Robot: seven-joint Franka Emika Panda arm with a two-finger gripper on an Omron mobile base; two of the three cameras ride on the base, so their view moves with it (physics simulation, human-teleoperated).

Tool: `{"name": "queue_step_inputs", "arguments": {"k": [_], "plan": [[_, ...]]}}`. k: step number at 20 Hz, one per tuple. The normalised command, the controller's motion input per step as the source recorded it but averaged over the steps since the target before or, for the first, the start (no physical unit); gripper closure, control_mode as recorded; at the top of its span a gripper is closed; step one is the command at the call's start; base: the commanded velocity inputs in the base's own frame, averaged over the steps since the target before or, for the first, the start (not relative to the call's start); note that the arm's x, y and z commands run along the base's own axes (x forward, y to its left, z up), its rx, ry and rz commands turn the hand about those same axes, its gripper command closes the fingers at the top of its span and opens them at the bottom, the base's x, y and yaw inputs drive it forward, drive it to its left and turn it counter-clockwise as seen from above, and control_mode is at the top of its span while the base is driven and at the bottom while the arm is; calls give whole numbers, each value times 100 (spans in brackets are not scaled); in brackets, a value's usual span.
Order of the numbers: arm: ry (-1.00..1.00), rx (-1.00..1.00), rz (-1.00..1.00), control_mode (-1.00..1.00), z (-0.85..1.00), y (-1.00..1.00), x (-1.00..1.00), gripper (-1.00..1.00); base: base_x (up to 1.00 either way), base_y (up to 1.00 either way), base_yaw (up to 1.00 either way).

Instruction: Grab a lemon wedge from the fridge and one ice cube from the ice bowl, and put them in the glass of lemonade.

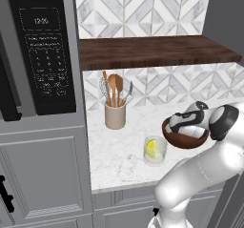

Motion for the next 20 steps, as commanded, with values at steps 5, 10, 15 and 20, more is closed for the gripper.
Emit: {"name": "queue_step_inputs", "arguments": {"k": [5, 10, 15, 20], "plan": [[0, 0, 4, -100, -7, 0, 2, -100, 0, 0, 0], [0, 0, 4, -100, -2, 0, 0, 100, 0, 0, 0], [1, 0, 0, -100, -9, 0, 0, 100, 0, 0, 0], [4, 0, 0, -100, -11, 0, 0, 100, 0, 0, 0]]}}
